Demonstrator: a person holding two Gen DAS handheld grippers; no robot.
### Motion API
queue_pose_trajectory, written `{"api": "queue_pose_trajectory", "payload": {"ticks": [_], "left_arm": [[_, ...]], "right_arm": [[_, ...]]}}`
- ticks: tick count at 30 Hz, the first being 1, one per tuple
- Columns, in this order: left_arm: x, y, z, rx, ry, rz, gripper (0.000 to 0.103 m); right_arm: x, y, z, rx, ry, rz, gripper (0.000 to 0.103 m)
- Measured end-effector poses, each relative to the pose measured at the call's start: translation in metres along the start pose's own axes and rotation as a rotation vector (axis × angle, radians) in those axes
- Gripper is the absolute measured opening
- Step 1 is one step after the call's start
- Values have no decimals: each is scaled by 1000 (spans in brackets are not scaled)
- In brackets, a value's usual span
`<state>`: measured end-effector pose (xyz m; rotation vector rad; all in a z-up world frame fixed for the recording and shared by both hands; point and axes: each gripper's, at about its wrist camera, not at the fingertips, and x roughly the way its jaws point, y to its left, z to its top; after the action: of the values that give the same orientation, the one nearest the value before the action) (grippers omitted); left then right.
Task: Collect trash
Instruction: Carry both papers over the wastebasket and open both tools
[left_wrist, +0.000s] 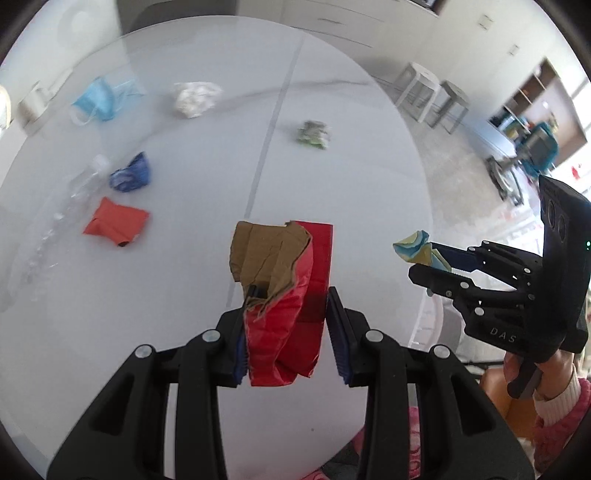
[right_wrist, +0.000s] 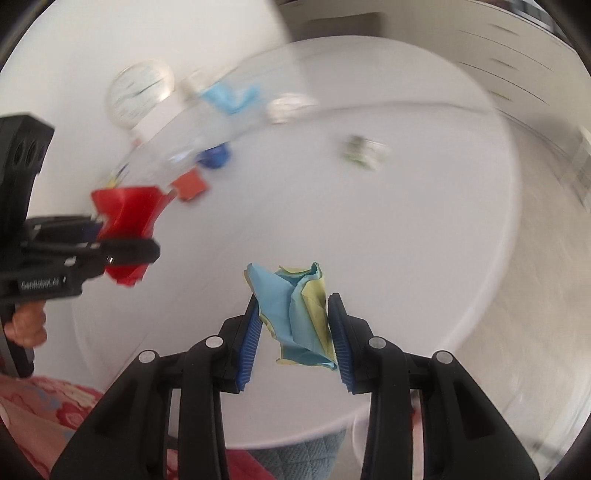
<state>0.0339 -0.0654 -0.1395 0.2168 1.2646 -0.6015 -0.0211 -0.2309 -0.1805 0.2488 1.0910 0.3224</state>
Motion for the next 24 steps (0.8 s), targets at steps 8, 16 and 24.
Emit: {"api": "queue_pose_trajectory", "payload": {"ticks": [8,16,24], "left_arm": [[31,-115,-13,333,90,-167,35],[73,-203,-29,501,196,-207,35],[95,-237,-23,469,220,-191,69]], "right_arm": [[-61,-55,-98,353,-48,-259,37],[-84,-99,-157,497,-58,-325,39],[-102,-137,-173,473,-68,-292,39]]}}
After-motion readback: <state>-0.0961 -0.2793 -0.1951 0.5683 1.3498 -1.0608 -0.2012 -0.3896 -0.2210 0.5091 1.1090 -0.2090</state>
